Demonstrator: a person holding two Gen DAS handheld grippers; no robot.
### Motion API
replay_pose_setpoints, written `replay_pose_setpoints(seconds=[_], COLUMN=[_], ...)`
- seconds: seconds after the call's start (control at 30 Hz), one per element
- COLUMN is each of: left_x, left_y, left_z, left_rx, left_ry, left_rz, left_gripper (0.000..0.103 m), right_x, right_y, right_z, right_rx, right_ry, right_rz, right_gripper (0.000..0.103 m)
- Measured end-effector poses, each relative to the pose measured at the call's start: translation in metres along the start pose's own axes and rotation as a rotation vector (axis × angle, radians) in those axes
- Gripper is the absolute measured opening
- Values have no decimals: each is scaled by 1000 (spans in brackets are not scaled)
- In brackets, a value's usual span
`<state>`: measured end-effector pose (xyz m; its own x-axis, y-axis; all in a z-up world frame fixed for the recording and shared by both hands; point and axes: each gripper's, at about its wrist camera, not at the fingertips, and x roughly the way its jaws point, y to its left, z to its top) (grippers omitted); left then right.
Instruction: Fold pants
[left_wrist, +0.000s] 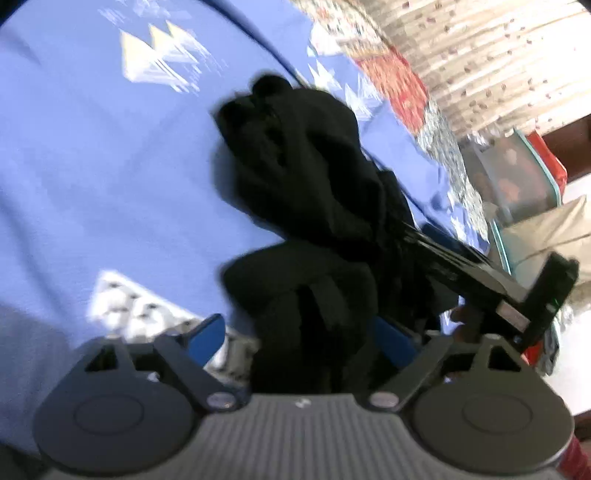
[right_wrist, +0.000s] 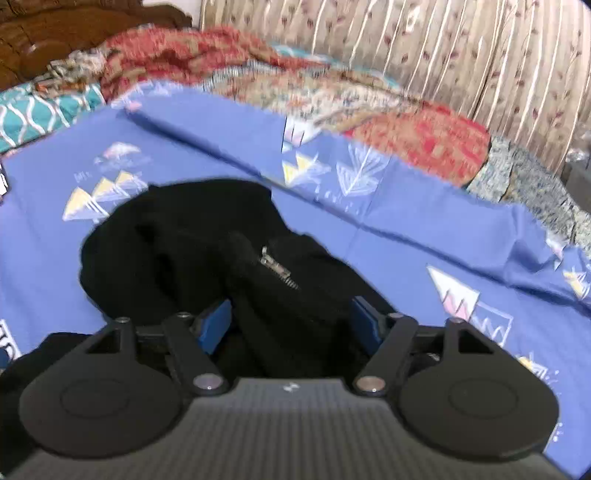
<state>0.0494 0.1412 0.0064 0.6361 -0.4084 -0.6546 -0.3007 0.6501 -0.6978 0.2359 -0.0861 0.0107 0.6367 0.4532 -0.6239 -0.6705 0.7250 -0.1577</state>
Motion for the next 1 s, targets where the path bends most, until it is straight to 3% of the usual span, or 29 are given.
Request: replay_pose_setpoints(seconds=[0.07, 0.1, 0.17, 0.23, 0.37, 0.43, 0.5, 0.57, 0.63, 0.7, 0.83, 1.0], left_x=[22, 27, 17, -12, -91, -130, -153, -157, -137, -114, -79, -68], left_y=[-8, -15, -24, -25, -2, 15, 36, 56, 75, 80, 77, 74], left_z=[5, 7, 14, 26, 48, 43, 37, 28, 16, 6, -13, -16], left_rx=[38, 68, 105, 105, 6, -46, -101, -158, -209, -205, -171, -147], left_ry=[31, 24, -23, -120, -335, -461, -534, -512, -426, -352, -238, -208], left_rz=[55, 102, 103, 74, 30, 77, 143, 193, 174, 174, 240, 279], left_gripper=[20, 18, 13, 12, 12, 12, 12, 12, 12, 12, 12, 13], right_x=[12, 13, -5, -36, -109, -153, -189, -220, -237, -247, -259, -260], right_y=[-2, -7, -28, -62, -151, -199, -236, -269, -287, -295, -303, -291], right_z=[0, 2, 9, 19, 24, 11, -12, -48, -86, -123, -208, -260], right_rx=[14, 39, 130, 241, 469, 616, 755, 903, 1008, 1092, 1364, 1491], right_ry=[51, 67, 14, -74, -232, -319, -384, -418, -412, -382, -333, -221], right_rz=[-5, -4, -37, -74, -243, -325, -387, -413, -436, -476, -471, -530], right_gripper=[14, 9, 9, 8, 8, 8, 8, 8, 8, 8, 8, 8])
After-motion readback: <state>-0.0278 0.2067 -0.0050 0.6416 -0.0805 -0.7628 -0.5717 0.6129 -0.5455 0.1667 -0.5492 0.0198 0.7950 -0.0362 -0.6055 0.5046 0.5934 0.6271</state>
